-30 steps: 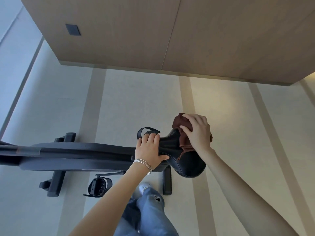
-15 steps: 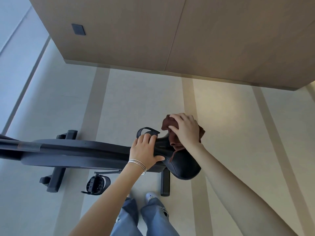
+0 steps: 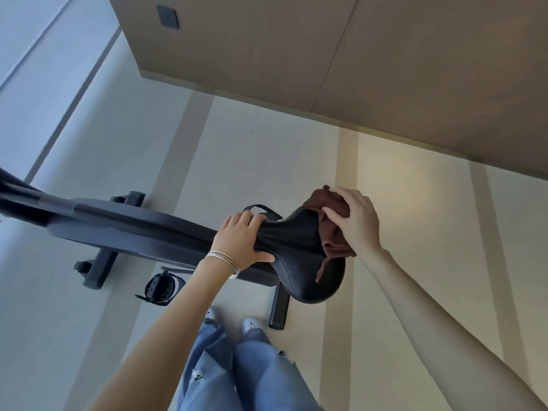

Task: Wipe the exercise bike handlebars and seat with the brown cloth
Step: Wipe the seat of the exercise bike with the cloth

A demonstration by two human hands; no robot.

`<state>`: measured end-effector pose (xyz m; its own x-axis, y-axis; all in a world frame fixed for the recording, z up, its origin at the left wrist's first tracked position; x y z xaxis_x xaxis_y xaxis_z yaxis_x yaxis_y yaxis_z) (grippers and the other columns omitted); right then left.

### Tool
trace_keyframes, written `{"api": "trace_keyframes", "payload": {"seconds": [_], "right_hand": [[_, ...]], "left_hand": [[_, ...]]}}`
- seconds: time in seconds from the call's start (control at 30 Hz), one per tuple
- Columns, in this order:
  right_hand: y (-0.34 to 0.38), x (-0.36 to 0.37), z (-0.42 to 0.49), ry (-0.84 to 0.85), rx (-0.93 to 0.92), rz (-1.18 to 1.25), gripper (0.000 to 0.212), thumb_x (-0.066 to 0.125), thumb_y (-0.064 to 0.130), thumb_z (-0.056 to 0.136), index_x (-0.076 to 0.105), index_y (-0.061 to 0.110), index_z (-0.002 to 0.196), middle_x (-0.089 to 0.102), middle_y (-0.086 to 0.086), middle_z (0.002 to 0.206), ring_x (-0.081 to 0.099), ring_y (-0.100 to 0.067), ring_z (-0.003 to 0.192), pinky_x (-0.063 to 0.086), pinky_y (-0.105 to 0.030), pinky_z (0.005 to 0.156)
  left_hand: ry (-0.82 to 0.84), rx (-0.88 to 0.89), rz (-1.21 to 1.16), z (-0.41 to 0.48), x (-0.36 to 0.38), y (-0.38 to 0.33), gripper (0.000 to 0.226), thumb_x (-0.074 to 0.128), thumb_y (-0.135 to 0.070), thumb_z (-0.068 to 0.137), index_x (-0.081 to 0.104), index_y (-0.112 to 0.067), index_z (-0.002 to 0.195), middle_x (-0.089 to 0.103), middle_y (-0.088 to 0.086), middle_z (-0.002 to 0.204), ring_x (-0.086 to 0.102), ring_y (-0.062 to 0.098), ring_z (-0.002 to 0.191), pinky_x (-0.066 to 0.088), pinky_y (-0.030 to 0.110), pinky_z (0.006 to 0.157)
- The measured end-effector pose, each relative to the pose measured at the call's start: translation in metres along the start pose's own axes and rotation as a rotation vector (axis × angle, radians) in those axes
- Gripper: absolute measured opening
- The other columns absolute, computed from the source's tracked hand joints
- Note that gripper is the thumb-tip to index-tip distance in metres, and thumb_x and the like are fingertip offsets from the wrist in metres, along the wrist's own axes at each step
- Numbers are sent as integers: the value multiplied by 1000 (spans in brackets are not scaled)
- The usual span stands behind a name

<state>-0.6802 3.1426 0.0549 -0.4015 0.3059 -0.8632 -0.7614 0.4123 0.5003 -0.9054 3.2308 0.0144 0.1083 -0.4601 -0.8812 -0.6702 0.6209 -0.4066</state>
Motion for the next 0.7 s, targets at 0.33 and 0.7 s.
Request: {"api": "trace_keyframes", "payload": {"seconds": [0.33, 0.7], "right_hand": [[26, 9, -2, 23, -290, -77, 35, 71, 28, 78, 64, 24, 112, 63, -1, 105, 53, -30, 93, 45, -39, 84], [54, 24, -50, -43, -548, -126, 27, 68, 34, 78, 67, 23, 103, 64, -1, 99, 56, -27, 86, 47, -39, 69]], "left_hand": [[-46, -123, 14, -9, -3, -7, 96, 70, -62, 64, 29, -23, 140, 43, 1, 137, 36, 23, 131, 38, 36, 103], [-132, -382, -145, -67, 5, 38, 80, 66, -37, 83, 21, -15, 145, 30, 5, 150, 38, 25, 133, 47, 39, 94]]}}
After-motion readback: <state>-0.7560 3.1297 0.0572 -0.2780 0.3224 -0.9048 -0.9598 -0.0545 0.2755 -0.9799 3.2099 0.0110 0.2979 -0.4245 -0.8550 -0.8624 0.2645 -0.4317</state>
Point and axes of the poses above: each hand's wrist, its own z-axis towards the middle knuckle, its own x-axis out of the palm, y = z × x, the point moved 3 cm from there along z, towards the middle knuckle
